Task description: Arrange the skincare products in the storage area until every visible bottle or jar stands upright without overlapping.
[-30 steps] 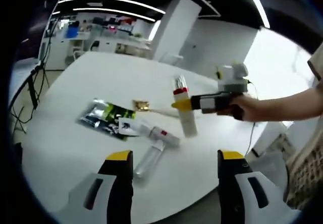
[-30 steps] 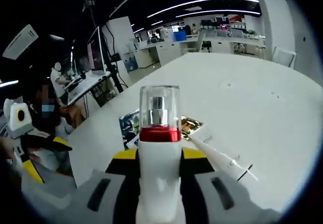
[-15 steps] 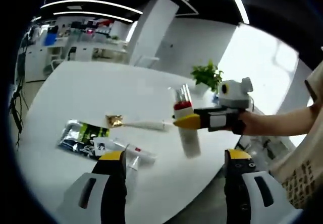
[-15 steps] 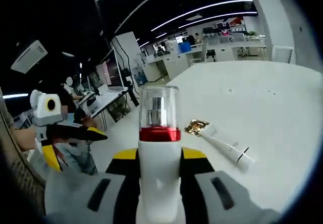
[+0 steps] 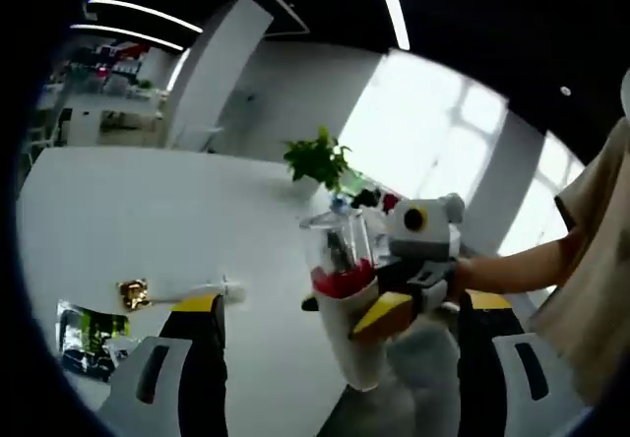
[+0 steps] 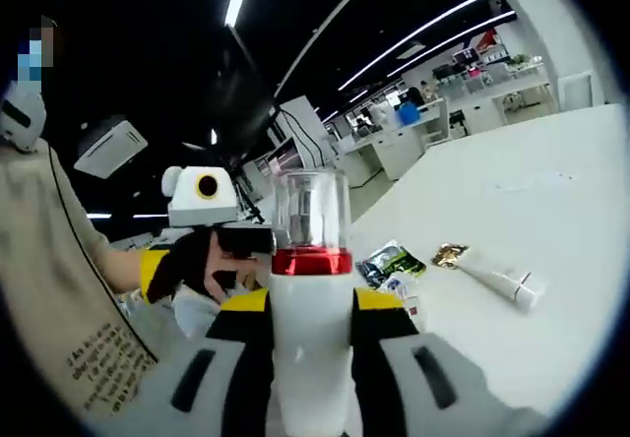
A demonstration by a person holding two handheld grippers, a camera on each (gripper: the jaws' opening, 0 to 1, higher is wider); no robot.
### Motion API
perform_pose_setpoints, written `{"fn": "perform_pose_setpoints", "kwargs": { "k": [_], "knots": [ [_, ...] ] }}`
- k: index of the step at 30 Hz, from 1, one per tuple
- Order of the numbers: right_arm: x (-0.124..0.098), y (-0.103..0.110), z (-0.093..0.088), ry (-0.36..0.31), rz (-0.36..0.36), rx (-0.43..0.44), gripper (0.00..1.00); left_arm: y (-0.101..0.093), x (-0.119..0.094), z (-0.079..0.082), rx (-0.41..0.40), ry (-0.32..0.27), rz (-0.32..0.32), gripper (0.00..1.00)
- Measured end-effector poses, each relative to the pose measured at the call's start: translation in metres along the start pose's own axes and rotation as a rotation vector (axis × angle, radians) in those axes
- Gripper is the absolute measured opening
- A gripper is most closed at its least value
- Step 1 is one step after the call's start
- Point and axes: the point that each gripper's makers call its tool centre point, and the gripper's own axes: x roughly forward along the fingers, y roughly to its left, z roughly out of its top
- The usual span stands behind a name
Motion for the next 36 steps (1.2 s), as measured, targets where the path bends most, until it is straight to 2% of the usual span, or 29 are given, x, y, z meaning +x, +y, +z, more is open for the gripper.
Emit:
{"fn": "perform_pose_setpoints", "kwargs": {
  "k": [4,6,9,12,14,18,22,28,30,33,35,36],
  "knots": [
    [-0.006,0.005,-0.006,-0.003,0.011,0.003,0.29,-0.013,0.006,-0.001,0.035,0.035,-0.069,0.97],
    [-0.008,0.009,-0.005,-0.012,0.015,-0.008,0.29,-0.019,0.008,-0.001,0.034,0.031,-0.112,0.96],
    [-0.009,0.016,-0.004,-0.014,0.028,-0.027,0.29,-0.028,0.011,-0.003,0.011,0.055,-0.196,0.90],
    [-0.009,0.024,0.000,-0.032,0.047,-0.040,0.29,-0.033,0.013,-0.008,0.045,0.092,-0.238,0.78],
    [-0.007,0.029,0.001,-0.044,0.057,-0.042,0.29,-0.032,0.016,-0.008,0.050,0.090,-0.243,0.69],
    [-0.004,0.037,-0.001,-0.052,0.070,-0.037,0.29,-0.039,0.015,-0.008,0.030,0.071,-0.299,0.58],
    [-0.002,0.045,-0.009,-0.030,0.092,-0.034,0.29,-0.043,0.011,-0.008,0.030,0.063,-0.317,0.33],
    [-0.005,0.041,-0.013,-0.022,0.109,-0.025,0.29,-0.041,0.017,-0.013,0.038,0.083,-0.267,0.31],
    [-0.007,0.038,-0.015,-0.001,0.116,-0.044,0.29,-0.038,0.023,-0.014,0.040,0.104,-0.225,0.30],
    [-0.010,0.028,-0.018,0.047,0.115,-0.146,0.30,-0.036,0.034,-0.014,0.122,0.122,-0.150,0.30],
    [-0.013,0.018,-0.019,0.066,0.100,-0.175,0.30,-0.032,0.044,-0.014,0.202,0.120,-0.090,0.30],
    [-0.015,0.013,-0.021,0.075,0.089,-0.203,0.30,-0.031,0.049,-0.015,0.208,0.126,-0.071,0.30]
  ]
}}
